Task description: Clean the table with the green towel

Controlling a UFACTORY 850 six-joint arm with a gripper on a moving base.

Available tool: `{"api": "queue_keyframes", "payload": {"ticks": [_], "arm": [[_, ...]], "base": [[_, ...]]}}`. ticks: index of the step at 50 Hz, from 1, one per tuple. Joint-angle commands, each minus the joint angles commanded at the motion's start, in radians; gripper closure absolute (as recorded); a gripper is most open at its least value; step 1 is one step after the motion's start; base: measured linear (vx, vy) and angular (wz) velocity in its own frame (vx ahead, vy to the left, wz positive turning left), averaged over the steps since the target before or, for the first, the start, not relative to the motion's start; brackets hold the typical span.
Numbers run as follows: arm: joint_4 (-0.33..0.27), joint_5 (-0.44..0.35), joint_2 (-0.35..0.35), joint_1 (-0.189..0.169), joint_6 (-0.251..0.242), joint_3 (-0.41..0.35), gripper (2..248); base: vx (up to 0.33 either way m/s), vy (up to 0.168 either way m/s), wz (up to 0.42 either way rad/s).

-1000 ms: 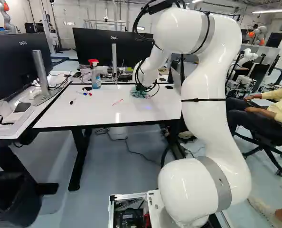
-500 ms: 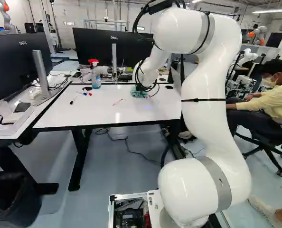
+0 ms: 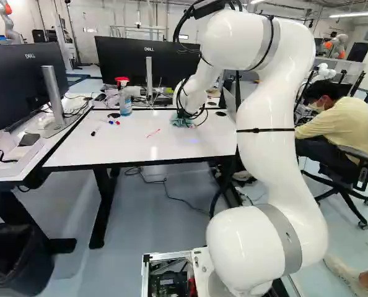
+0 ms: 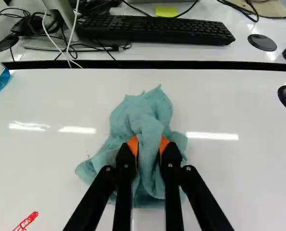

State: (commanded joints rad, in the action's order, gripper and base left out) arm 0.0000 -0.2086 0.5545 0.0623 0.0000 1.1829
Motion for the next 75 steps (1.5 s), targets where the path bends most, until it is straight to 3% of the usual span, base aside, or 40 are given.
{"api": "queue_keyframes", "payload": {"ticks": [15, 44, 62, 75], "arm": [[0.000, 0.000, 0.016, 0.008, 0.000, 0.021, 185], [0.000, 0.000, 0.057, 0.077, 0.000, 0.078, 185], [0.000, 0.000, 0.031, 0.120, 0.000, 0.042, 185], [0.000, 0.000, -0.019, 0.127, 0.000, -0.025, 185]], "base": [[0.000, 0.000, 0.000], [0.000, 0.000, 0.000], [0.000, 0.000, 0.000], [0.000, 0.000, 0.000]]}}
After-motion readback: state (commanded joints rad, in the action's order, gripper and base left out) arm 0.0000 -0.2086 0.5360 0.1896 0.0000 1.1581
